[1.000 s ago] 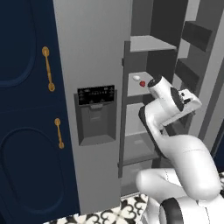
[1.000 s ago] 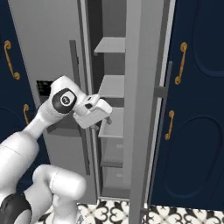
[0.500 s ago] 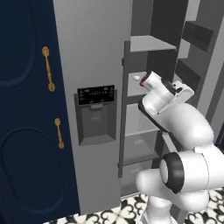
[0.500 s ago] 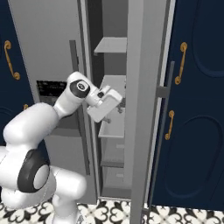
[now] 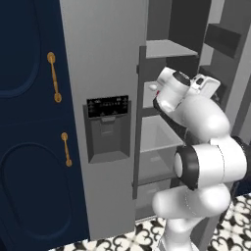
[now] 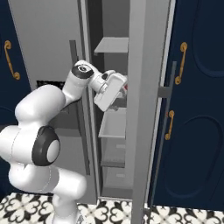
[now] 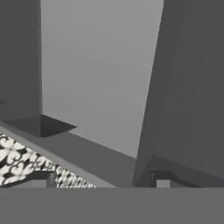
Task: Take the strawberry from the fridge and place it on top of the pancake, located on the dining counter.
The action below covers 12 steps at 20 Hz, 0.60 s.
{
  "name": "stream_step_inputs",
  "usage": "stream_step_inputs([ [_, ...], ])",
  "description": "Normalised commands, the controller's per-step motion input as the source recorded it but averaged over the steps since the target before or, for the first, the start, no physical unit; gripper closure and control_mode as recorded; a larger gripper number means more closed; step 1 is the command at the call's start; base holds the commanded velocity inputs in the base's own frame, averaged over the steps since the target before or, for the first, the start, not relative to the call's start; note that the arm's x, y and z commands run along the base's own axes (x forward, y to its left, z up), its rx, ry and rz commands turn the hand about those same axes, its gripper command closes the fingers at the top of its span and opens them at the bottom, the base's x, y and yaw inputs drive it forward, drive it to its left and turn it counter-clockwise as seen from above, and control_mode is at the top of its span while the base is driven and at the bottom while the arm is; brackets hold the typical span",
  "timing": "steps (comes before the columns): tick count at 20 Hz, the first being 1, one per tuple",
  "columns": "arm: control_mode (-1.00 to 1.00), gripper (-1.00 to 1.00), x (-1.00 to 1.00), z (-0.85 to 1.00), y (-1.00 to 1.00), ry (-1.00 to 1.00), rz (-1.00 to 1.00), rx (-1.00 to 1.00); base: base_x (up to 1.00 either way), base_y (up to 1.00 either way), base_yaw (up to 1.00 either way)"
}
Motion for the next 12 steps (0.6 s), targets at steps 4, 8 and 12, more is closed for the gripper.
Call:
stream_step_inputs([
  [4, -1.0, -1.0, -0.02, 0.01, -0.66, 0.0, -0.06, 0.0, 0.0, 0.0, 0.0],
  [8, -1.0, -1.0, -0.01, 0.0, -0.67, -0.01, -0.03, 0.0, 0.0, 0.0, 0.0],
  [12, -1.0, -1.0, -0.01, 0.0, -0.02, -0.03, 0.0, 0.0, 0.0, 0.0, 0.0],
])
